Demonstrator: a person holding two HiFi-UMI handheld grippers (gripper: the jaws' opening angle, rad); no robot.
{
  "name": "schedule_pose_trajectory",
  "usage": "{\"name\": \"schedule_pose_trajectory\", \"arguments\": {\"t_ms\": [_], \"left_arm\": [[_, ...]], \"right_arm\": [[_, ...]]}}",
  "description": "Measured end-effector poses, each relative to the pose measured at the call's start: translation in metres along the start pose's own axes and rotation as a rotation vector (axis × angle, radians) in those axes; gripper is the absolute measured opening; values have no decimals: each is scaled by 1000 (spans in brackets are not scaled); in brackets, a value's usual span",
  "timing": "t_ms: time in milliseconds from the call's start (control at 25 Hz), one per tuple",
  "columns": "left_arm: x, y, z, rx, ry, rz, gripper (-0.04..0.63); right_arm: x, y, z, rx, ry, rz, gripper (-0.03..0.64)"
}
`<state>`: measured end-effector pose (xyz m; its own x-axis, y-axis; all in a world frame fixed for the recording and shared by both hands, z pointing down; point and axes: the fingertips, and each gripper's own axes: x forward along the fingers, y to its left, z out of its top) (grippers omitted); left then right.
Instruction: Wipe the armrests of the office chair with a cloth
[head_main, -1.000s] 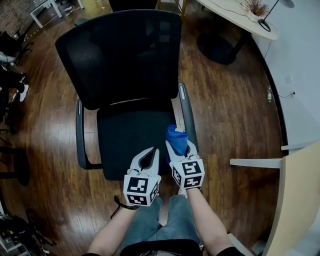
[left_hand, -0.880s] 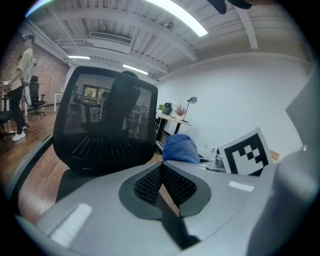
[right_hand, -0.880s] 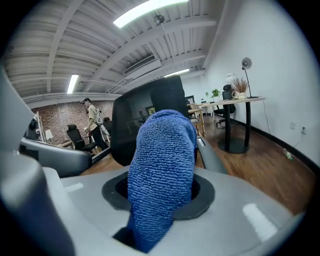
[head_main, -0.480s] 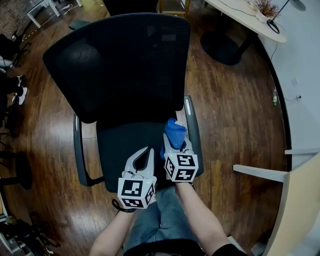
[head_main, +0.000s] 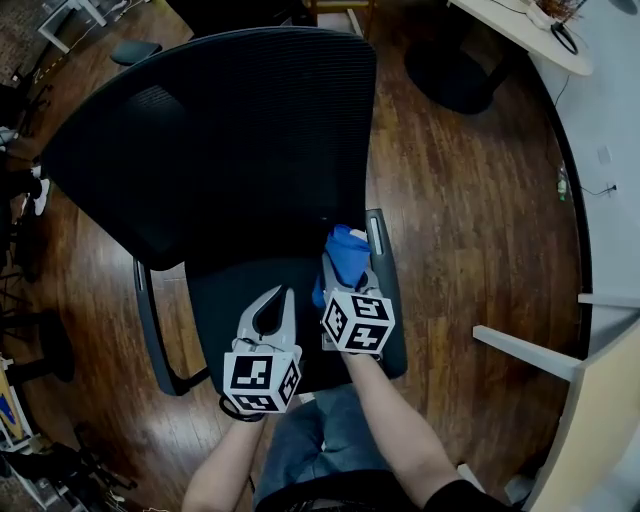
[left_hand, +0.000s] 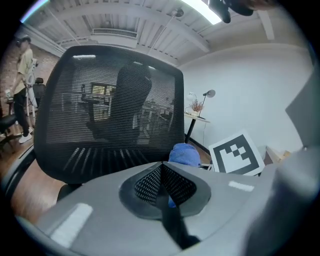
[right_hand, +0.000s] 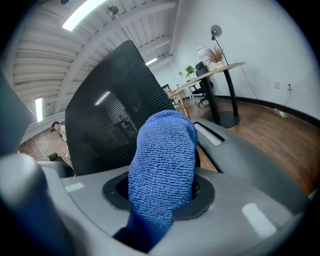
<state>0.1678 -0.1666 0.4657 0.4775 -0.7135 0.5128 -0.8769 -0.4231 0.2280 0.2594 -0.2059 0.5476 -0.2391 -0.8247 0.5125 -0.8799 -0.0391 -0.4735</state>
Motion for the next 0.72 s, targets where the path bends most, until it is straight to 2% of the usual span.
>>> {"name": "schedule_pose_trajectory", "arguments": {"t_ms": [240,720], "left_arm": [[10,-1,-2,7,18,-5,5],[-16,-13,-26,37,41,-68,5]], "right_arm": [[7,-2,0,84,-9,-15,137],[-25,-5,-29,131,-32,-50,137]]}}
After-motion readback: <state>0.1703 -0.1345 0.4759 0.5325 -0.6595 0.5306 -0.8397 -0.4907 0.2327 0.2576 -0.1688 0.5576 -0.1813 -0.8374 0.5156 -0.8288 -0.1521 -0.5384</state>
